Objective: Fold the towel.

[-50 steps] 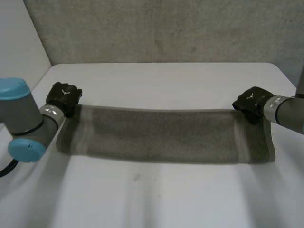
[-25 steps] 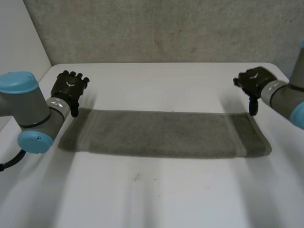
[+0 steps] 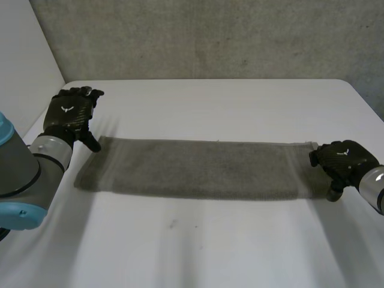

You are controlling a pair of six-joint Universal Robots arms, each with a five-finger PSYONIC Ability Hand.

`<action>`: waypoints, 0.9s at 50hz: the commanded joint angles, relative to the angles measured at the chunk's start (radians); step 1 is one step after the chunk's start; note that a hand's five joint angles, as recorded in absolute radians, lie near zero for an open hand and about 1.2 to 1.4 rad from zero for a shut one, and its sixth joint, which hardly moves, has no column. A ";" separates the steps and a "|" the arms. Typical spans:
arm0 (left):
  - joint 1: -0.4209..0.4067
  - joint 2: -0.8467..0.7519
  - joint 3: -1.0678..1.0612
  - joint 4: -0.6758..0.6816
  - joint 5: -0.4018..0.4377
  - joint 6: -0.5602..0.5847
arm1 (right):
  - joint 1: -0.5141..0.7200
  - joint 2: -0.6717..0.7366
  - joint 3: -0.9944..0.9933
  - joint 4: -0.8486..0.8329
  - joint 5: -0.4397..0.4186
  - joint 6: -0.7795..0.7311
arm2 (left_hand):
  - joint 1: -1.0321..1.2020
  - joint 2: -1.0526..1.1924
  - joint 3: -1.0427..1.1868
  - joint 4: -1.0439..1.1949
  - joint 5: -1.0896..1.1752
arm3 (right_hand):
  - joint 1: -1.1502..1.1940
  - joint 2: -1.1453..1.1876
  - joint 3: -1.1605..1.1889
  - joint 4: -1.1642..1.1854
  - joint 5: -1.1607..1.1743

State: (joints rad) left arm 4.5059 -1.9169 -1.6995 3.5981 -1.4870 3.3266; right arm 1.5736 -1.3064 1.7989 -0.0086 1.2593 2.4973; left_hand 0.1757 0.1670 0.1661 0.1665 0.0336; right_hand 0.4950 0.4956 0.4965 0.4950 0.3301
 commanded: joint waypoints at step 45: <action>0.004 0.041 -0.058 0.021 0.001 0.004 | 0.516 0.110 -0.415 -0.033 0.179 -0.156 | -0.001 0.008 0.008 0.008 -0.034 | 0.901 0.901 0.900 0.901 0.892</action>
State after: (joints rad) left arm 4.5137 -1.8756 -1.7491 3.6105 -1.4874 3.3288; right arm 1.6659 -1.2250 1.4420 -0.0285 1.4078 2.2827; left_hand 0.1757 0.1668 0.1661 0.1664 0.0335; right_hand 1.3113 1.3112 1.3346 1.3354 1.1594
